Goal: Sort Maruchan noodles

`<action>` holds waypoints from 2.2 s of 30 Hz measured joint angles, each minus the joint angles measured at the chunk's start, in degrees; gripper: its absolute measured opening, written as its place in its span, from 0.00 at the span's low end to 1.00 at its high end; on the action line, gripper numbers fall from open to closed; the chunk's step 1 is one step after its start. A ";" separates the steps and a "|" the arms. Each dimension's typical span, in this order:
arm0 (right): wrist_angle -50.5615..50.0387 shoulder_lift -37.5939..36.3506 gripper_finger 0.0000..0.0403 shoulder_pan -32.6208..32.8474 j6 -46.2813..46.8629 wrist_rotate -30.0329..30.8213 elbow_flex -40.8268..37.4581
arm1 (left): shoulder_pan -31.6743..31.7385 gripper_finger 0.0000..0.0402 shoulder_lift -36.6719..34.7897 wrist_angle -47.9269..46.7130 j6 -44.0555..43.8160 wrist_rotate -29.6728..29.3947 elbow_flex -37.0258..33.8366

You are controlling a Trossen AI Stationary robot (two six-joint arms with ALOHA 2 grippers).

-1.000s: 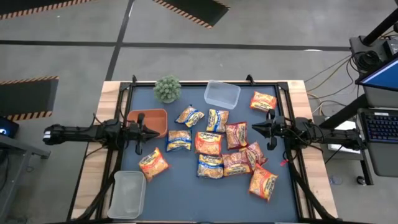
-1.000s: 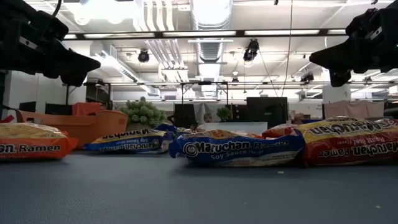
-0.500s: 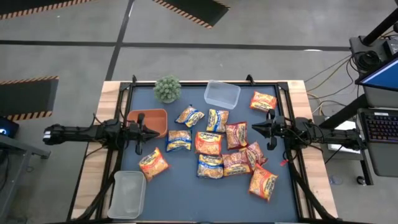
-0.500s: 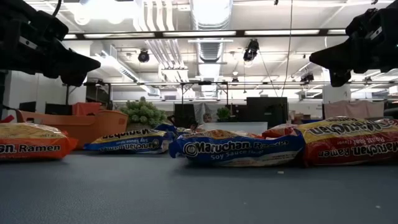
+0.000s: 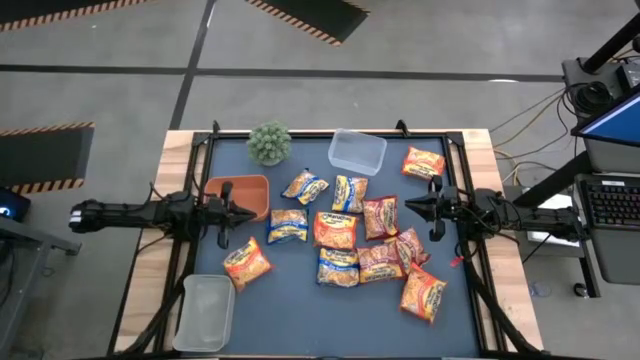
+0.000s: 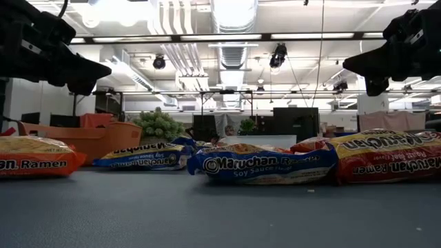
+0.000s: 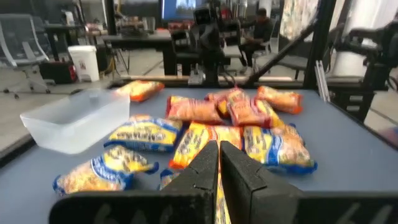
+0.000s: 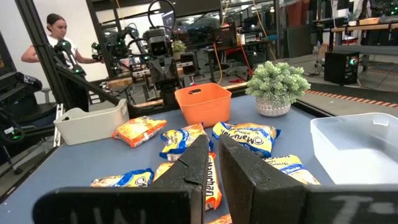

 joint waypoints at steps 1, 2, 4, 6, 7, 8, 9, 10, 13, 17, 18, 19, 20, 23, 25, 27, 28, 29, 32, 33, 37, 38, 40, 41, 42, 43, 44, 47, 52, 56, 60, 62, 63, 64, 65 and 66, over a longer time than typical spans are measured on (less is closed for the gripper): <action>0.00 0.01 0.07 -0.02 0.00 0.00 0.00 | 0.02 0.00 0.00 1.45 0.01 -0.10 0.00; -0.01 0.01 0.07 -0.02 0.00 0.01 0.00 | 0.06 0.00 -0.02 2.89 0.00 -0.14 0.00; 0.15 0.01 0.07 0.00 0.00 -0.01 0.00 | 0.06 0.00 -0.02 5.37 0.00 -0.16 0.04; 0.98 0.01 0.07 -0.01 0.02 0.09 -0.13 | 0.04 0.00 -0.02 7.21 0.02 -0.18 0.04; 1.25 0.01 0.07 0.00 0.44 0.09 -0.13 | 0.04 0.00 -0.02 7.69 0.02 -0.18 0.04; 1.30 0.00 0.07 0.00 3.21 -0.36 -0.13 | 0.04 0.00 -0.02 7.98 0.02 -0.18 0.04; 1.15 -0.01 0.07 0.02 8.50 -1.41 -0.13 | 0.10 0.00 -0.02 8.50 0.02 -0.40 0.04; 1.02 0.02 0.07 0.02 15.65 -2.91 -0.13 | 0.18 0.00 -0.02 9.45 0.18 -1.39 0.04; 3.23 0.55 0.07 0.25 26.10 -5.78 -0.17 | 0.22 0.00 -0.07 11.19 1.83 -4.60 0.07; 5.16 1.15 0.07 3.85 26.90 -9.01 -0.24 | 0.20 0.00 -0.04 11.18 1.92 -4.76 0.07; 6.00 1.25 0.07 5.24 27.02 -8.71 -0.26 | 0.22 0.00 0.00 11.15 1.92 -4.74 0.07; 7.11 1.39 0.07 6.78 26.99 -8.05 -0.26 | 0.22 0.00 0.00 11.13 1.92 -4.74 0.07; 8.37 1.50 0.07 8.45 26.82 -6.93 -0.26 | 0.22 0.00 0.00 11.24 1.92 -4.72 0.07; 10.56 2.09 0.07 13.69 24.25 -0.26 -0.28 | 0.22 0.00 0.07 13.89 -0.05 -4.71 0.05; 10.80 2.88 0.07 16.83 22.96 5.99 -0.28 | 0.15 0.00 0.55 18.64 -4.95 -4.69 0.04; 10.75 4.37 0.07 19.31 22.69 12.58 -0.31 | 0.16 0.00 1.22 24.11 -9.32 -4.83 0.04; 10.85 5.38 0.07 20.25 22.69 15.02 -0.31 | 0.20 0.00 1.62 27.16 -9.99 -5.47 0.04; 11.29 6.42 0.07 20.96 22.66 16.94 -0.31 | 0.20 0.00 2.06 30.39 -10.12 -6.62 0.04; 16.58 11.14 0.07 21.84 22.47 20.03 -0.33 | 0.22 0.00 3.34 37.47 -9.35 -10.43 0.04; 19.21 13.04 0.07 21.78 22.31 20.38 -0.31 | 0.22 0.00 3.84 38.65 -9.01 -10.66 0.04; 27.69 21.99 0.07 21.77 20.08 20.56 1.55 | 0.22 0.00 6.06 41.02 -9.33 -12.13 0.04; 28.92 24.26 0.07 21.77 19.57 20.66 2.77 | 0.22 0.00 6.85 41.20 -9.46 -12.16 0.04; 29.13 29.16 0.07 21.77 18.25 21.40 5.61 | 0.17 0.00 8.65 41.24 -9.53 -12.07 0.04; 29.14 31.55 0.07 21.77 17.88 21.92 7.18 | 0.15 0.00 9.57 41.32 -9.89 -11.78 0.04; 29.18 33.93 0.07 21.77 17.50 22.77 8.77 | 0.15 0.00 10.62 41.34 -10.84 -11.67 0.04; 29.16 36.20 0.07 21.77 17.42 23.90 10.32 | 0.11 0.00 11.84 41.39 -12.13 -11.66 0.04; 29.09 38.53 0.07 21.77 17.48 25.49 11.99 | 0.13 0.00 13.05 41.47 -13.53 -11.67 0.04; 27.95 44.49 0.07 21.73 17.99 28.58 16.94 | 0.11 0.00 16.68 42.44 -17.23 -11.42 0.41; 21.93 52.32 0.07 21.36 20.22 28.51 26.35 | 0.04 0.00 23.77 42.28 -18.49 -3.63 4.07; 11.11 57.92 0.07 21.23 24.48 28.42 33.33 | -0.32 0.00 29.95 41.86 -18.51 -0.74 7.16; 0.80 62.19 0.07 20.96 29.62 28.38 39.84 | -0.69 0.00 35.47 38.26 -18.52 1.47 9.90; -5.39 64.51 0.07 20.94 32.01 28.08 42.44 | -1.07 0.00 37.93 36.21 -18.52 1.83 10.96; -7.58 65.64 0.07 20.92 33.24 27.61 43.62 | -1.28 0.00 39.26 35.48 -18.52 1.83 11.25; -9.52 66.42 0.07 20.86 34.46 26.87 44.62 | -1.48 0.00 40.94 35.34 -18.53 1.83 11.71; -11.51 67.18 0.07 20.65 35.61 25.93 45.55 | -1.67 0.00 42.33 35.55 -18.51 1.83 12.07; -12.87 68.08 0.07 20.47 36.79 24.71 46.42 | -1.86 0.00 43.58 35.53 -18.51 1.83 12.17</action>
